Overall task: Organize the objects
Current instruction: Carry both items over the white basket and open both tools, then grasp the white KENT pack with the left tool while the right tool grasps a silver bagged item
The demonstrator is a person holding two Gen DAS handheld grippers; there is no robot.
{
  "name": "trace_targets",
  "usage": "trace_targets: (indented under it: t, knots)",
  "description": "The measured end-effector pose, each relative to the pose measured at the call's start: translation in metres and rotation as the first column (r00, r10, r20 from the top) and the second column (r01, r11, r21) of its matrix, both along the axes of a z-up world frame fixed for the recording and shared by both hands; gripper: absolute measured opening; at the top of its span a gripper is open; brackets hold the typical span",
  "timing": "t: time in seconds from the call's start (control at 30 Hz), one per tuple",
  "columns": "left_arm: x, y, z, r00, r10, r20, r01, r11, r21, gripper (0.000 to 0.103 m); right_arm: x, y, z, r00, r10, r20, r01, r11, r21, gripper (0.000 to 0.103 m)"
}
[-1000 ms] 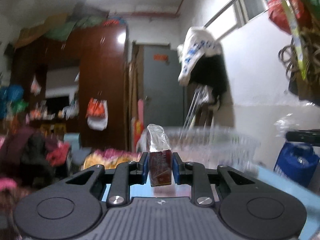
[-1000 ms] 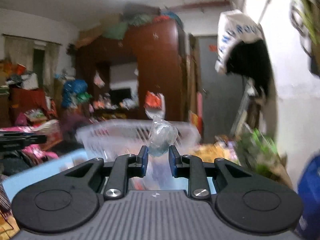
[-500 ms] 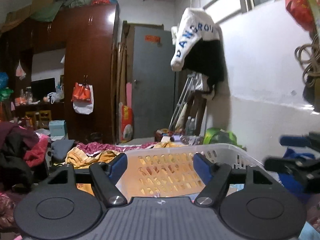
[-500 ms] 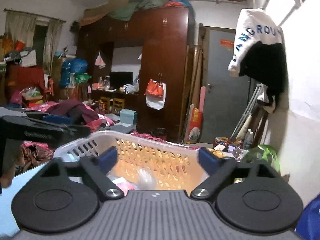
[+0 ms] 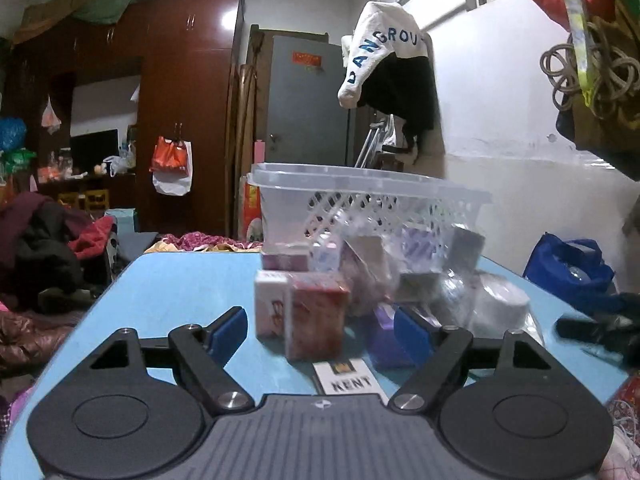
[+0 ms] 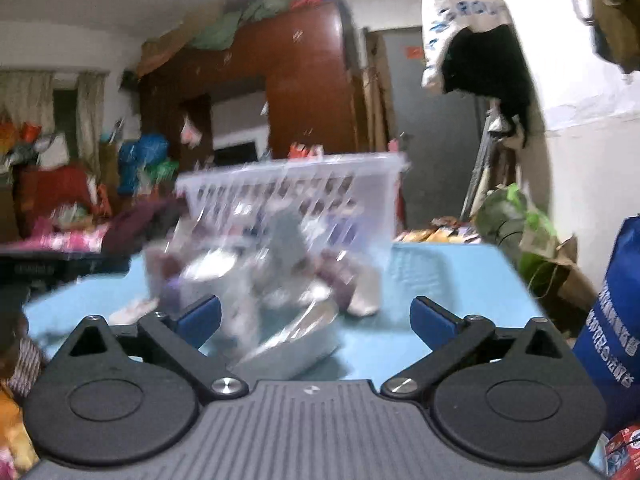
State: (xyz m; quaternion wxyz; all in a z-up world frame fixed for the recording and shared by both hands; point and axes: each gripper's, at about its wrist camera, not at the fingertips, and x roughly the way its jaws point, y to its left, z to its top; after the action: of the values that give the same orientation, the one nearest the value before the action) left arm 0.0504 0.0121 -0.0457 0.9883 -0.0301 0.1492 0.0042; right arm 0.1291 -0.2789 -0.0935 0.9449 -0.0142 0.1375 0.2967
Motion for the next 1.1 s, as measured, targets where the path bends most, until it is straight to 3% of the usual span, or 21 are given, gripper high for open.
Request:
trace_targets:
  t: [0.07, 0.33, 0.47, 0.53, 0.6, 0.63, 0.67, 0.8, 1.1]
  knots:
    - [-0.001, -0.005, -0.004, 1.0, -0.016, -0.012, 0.016, 1.0, -0.004, 0.084, 0.006, 0.01, -0.003, 1.0, 0.02, -0.019, -0.021, 0.998, -0.052, 0.103]
    - [-0.001, -0.015, -0.027, 0.999, 0.026, -0.045, -0.024, 0.998, 0.052, 0.084, 0.008, 0.032, -0.018, 0.997, 0.005, -0.076, -0.014, 0.994, -0.109, 0.103]
    - [0.002, -0.021, -0.036, 0.997, 0.024, -0.07, -0.02, 0.998, 0.056, 0.083, 0.002, 0.03, -0.025, 0.998, -0.01, -0.067, 0.002, 0.994, -0.111, 0.094]
    - [0.003, -0.024, -0.039, 0.997, 0.036, -0.074, -0.031, 0.997, 0.073, 0.083, 0.001, 0.028, -0.024, 0.998, -0.009, -0.056, 0.003, 0.994, -0.108, 0.081]
    - [0.003, -0.025, -0.041, 0.997, 0.044, -0.068, -0.038, 0.996, 0.077, 0.073, 0.0, 0.023, -0.024, 0.998, -0.003, -0.056, -0.002, 0.996, -0.091, 0.06]
    - [0.002, -0.026, -0.041, 0.997, 0.047, -0.058, -0.042, 0.996, 0.077, 0.05, 0.0, 0.021, -0.024, 0.998, -0.013, -0.056, 0.008, 0.996, -0.088, 0.056]
    - [0.0, -0.027, -0.041, 0.998, 0.046, -0.05, -0.042, 0.996, 0.083, 0.042, 0.0, 0.017, -0.024, 0.998, -0.013, -0.059, 0.008, 0.997, -0.077, 0.053]
    - [-0.005, -0.027, -0.042, 0.998, 0.048, -0.031, -0.045, 0.996, 0.078, 0.042, -0.002, 0.005, -0.025, 0.998, -0.02, -0.067, 0.017, 0.999, -0.051, 0.045]
    - [-0.009, -0.019, -0.036, 0.998, 0.06, -0.007, -0.06, 0.997, 0.05, 0.041, -0.006, -0.016, -0.019, 0.998, -0.041, -0.046, 0.04, 0.999, -0.02, 0.042]
